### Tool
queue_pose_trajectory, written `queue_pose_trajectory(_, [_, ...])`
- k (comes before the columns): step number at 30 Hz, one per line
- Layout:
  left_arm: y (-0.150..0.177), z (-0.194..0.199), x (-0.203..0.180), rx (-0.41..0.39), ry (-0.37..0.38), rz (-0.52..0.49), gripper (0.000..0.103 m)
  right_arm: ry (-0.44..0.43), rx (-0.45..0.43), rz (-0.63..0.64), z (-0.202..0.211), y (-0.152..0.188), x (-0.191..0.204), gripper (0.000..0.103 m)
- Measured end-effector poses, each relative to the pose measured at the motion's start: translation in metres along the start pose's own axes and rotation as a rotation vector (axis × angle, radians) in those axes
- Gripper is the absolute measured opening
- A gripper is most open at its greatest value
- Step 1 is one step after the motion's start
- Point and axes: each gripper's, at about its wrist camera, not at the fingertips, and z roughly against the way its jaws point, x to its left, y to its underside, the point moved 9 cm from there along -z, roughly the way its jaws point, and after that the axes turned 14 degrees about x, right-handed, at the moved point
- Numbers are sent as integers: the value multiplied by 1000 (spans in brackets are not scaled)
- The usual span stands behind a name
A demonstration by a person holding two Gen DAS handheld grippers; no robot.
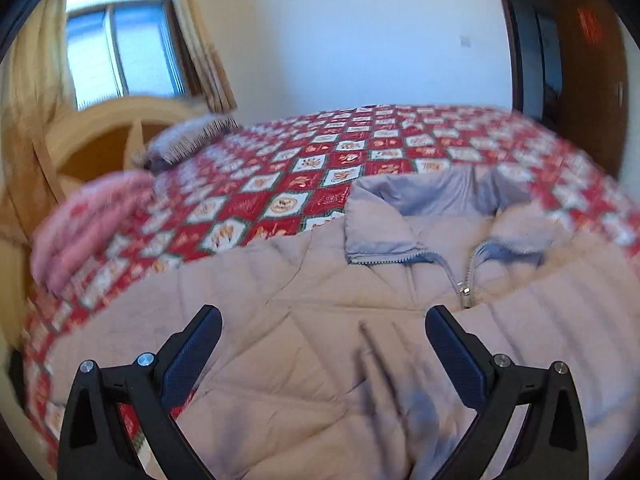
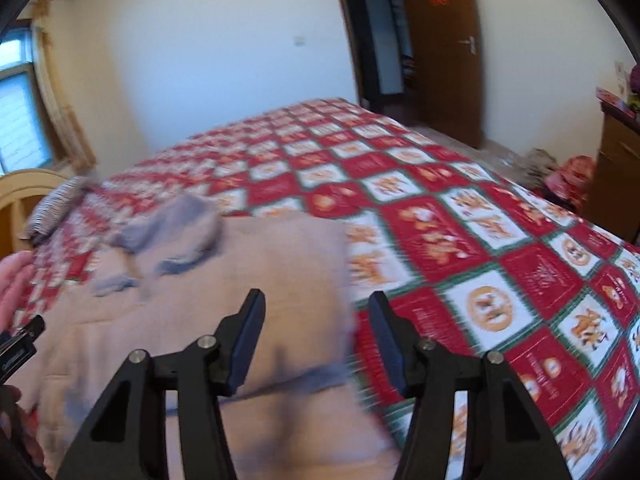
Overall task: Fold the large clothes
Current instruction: 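Fold the held sleeve across the jacket body with the right gripper, release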
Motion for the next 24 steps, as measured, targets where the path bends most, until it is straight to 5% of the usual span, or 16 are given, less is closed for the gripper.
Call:
queue_pose_trajectory(5, [0, -57, -10, -2, -254, -120, 102, 7, 125, 53, -50, 10, -2, 55])
queue_pose_trajectory(16, [20, -104, 3, 126, -147, -49, 102, 65, 171, 152, -82, 41, 14, 56])
queue_pose_trajectory(21, [17, -98, 2, 147, -132, -89, 102, 105, 164, 176, -87, 40, 15, 57])
queue_pose_trajectory(24, [6, -64, 35, 99, -64, -21, 102, 72, 171, 161, -83, 39, 12, 62])
